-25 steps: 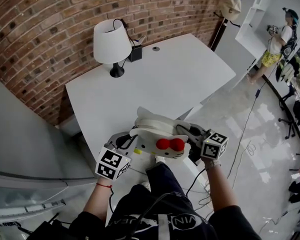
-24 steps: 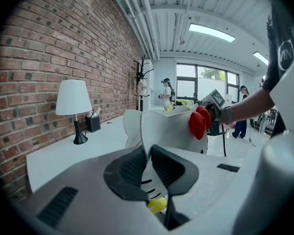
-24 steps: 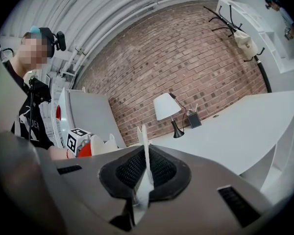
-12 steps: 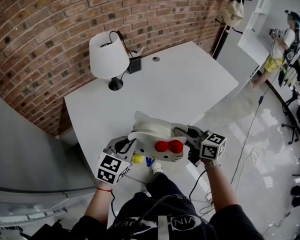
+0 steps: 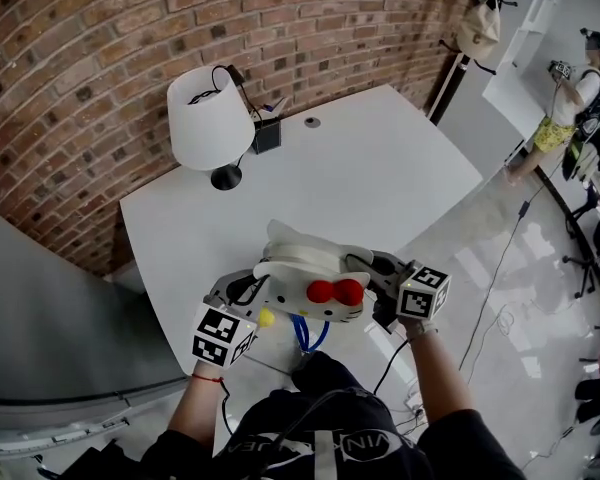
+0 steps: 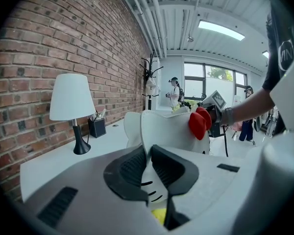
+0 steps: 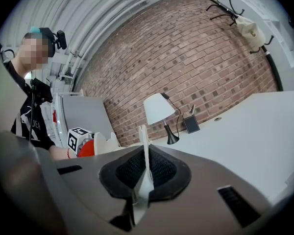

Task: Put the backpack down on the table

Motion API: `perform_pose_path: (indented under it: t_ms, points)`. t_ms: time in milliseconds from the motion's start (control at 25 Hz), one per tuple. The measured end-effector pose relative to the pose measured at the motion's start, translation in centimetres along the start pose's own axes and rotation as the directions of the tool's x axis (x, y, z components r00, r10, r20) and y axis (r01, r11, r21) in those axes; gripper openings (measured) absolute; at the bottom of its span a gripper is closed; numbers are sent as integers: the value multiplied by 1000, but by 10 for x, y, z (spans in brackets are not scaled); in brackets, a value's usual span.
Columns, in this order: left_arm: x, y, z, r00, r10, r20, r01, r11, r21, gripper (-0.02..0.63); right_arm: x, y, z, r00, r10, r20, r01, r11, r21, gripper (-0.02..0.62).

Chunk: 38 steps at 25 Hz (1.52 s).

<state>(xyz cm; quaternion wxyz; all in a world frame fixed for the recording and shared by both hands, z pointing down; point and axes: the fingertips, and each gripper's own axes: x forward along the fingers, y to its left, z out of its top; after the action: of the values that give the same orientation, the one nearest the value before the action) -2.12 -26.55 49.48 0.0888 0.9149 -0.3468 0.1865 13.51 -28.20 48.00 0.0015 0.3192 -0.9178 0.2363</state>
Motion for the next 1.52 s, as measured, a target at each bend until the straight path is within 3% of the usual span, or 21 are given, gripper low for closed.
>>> perform_pose_path:
  t_ms: [1080,1520]
  points:
    - [97,100,20,994,105,0,-105,992,-74,40,85,-114,41,1000,18,-21,-19,1000,-19,11]
    - [135,131,26,990,140,3,-139,988,-67,40,111,-160,52,1000,11,-14,-11,999,-39,11]
